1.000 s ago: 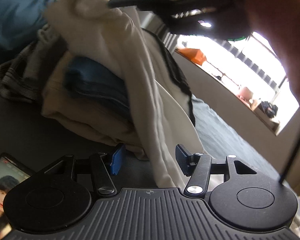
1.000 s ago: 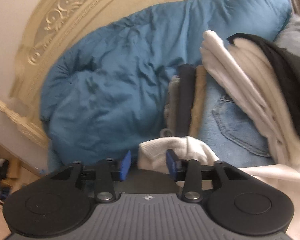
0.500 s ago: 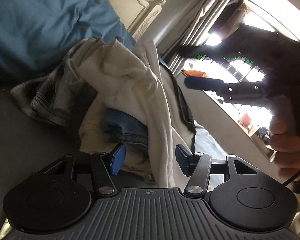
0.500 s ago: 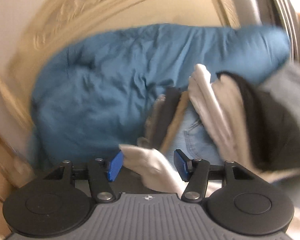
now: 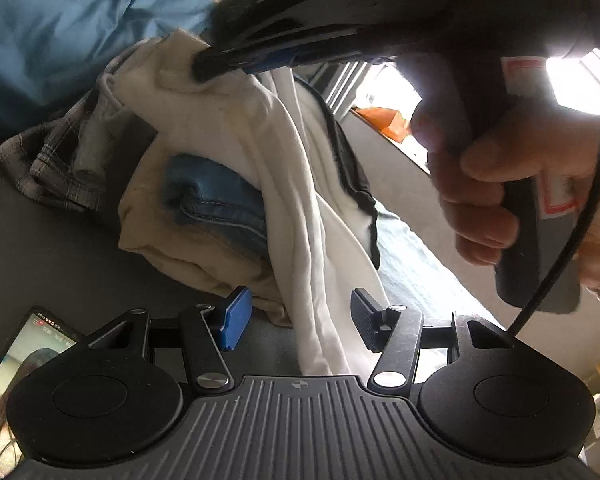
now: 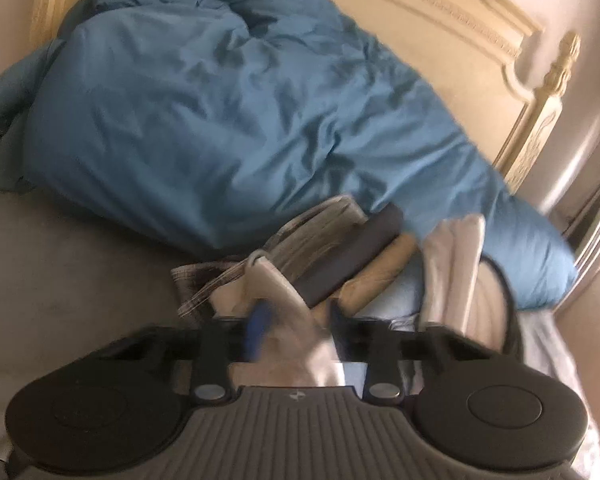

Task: Fold clothes

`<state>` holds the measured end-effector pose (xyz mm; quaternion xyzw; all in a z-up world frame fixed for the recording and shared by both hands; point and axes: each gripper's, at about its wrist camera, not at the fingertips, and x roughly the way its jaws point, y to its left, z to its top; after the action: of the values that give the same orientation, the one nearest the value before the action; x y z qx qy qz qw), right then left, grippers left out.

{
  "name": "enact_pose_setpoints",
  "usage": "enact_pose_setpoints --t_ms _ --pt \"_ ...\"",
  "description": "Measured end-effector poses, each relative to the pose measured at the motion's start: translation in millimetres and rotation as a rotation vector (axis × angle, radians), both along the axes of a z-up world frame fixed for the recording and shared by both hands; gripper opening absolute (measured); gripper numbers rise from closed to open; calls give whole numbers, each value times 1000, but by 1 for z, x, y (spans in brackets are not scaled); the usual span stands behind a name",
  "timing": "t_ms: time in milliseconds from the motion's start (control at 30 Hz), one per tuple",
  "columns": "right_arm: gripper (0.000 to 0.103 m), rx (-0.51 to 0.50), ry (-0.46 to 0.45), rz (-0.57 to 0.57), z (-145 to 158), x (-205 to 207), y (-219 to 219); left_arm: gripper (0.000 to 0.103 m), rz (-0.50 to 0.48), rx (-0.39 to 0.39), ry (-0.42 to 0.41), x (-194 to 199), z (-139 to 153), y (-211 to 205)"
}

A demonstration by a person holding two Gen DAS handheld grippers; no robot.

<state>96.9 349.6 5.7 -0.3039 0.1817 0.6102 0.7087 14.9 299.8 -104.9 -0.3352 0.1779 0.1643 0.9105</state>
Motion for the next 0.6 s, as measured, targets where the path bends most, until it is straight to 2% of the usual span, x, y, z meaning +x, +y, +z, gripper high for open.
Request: enact_pose_setpoints --t_ms 33,100,167,233,300,433,600 --pt "9 7 40 -22 2 5 -1 55 2 -3 -5 0 0 1" --pt "8 71 171 -135 14 29 -14 55 5 -11 -15 -2 0 3" --pt "8 185 337 -319 30 63 -40 55 8 -19 -26 -3 1 4" --pt "8 327 553 -517 40 97 -74 55 9 -27 -37 -3 1 5" --pt "8 454 710 -629 44 114 -102 55 11 -37 -39 -3 1 6" --pt "7 494 670 -639 52 96 -96 55 15 -48 -33 -7 -1 8" --pt "7 341 629 -410 39 47 -33 55 47 -61 -13 -10 -8 20"
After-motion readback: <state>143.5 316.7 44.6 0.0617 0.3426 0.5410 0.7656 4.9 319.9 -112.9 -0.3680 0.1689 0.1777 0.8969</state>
